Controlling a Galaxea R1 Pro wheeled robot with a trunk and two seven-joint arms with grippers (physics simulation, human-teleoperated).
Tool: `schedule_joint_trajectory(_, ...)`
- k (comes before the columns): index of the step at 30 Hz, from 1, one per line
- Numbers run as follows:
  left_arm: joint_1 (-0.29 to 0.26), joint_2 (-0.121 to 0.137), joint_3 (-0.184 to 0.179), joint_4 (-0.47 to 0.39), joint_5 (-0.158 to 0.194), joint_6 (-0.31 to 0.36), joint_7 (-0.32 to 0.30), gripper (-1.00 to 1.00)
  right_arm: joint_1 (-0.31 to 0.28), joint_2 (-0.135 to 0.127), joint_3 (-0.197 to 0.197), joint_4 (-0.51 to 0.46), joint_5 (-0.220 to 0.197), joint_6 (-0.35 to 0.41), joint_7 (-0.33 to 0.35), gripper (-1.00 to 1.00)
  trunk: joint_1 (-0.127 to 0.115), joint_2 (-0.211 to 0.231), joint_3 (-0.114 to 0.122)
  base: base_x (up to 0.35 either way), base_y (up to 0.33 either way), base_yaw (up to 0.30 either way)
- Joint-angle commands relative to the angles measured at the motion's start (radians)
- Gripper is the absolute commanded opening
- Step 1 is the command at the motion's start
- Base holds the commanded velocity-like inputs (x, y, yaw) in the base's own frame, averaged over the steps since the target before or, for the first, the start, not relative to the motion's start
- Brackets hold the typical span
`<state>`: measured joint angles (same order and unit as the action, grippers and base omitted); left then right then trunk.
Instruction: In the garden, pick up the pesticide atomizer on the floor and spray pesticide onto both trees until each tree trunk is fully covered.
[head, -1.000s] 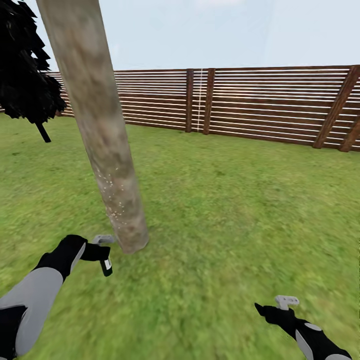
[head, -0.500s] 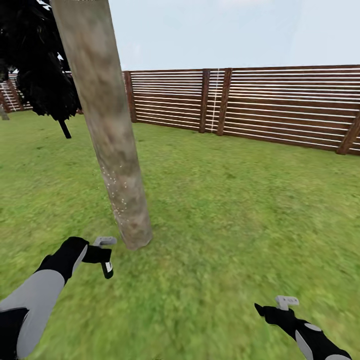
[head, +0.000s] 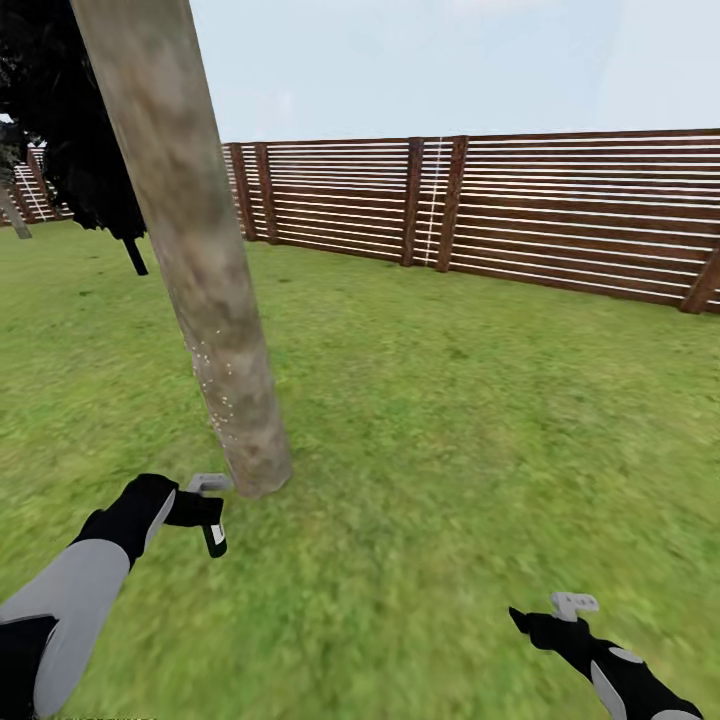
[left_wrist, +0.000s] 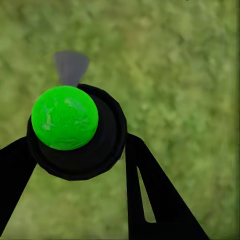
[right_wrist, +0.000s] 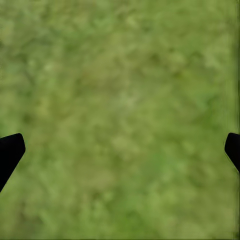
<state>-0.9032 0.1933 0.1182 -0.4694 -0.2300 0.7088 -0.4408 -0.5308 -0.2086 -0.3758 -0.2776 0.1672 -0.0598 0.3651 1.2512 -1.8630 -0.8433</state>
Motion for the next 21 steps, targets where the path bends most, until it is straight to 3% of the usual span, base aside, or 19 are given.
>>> schedule_joint_trajectory(1,0.000,0.000,0.000,0.000,0.000,0.000,0.001,-1.00,0.000,0.000,0.000,0.000,0.000,0.000,0.000,1.00,0.000,0.000,0.000,0.136,-0.264,0.242)
schedule_joint_trajectory(8,0.001,0.000,0.000,0.000,0.000,0.000,0.001,-1.00,0.000,0.000,0.000,0.000,0.000,0.000,0.000,1.00,0.000,0.000,0.000,0.177,-0.240,0.255)
schedule_joint_trajectory(15,0.002,0.000,0.000,0.000,0.000,0.000,0.001,-1.00,0.000,0.000,0.000,0.000,0.000,0.000,0.000,1.00,0.000,0.000,0.000,0.176,-0.237,0.023)
schedule_joint_trajectory(21,0.003,0.000,0.000,0.000,0.000,0.000,0.001,-1.00,0.000,0.000,0.000,0.000,0.000,0.000,0.000,1.00,0.000,0.000,0.000,0.031,-0.237,0.076)
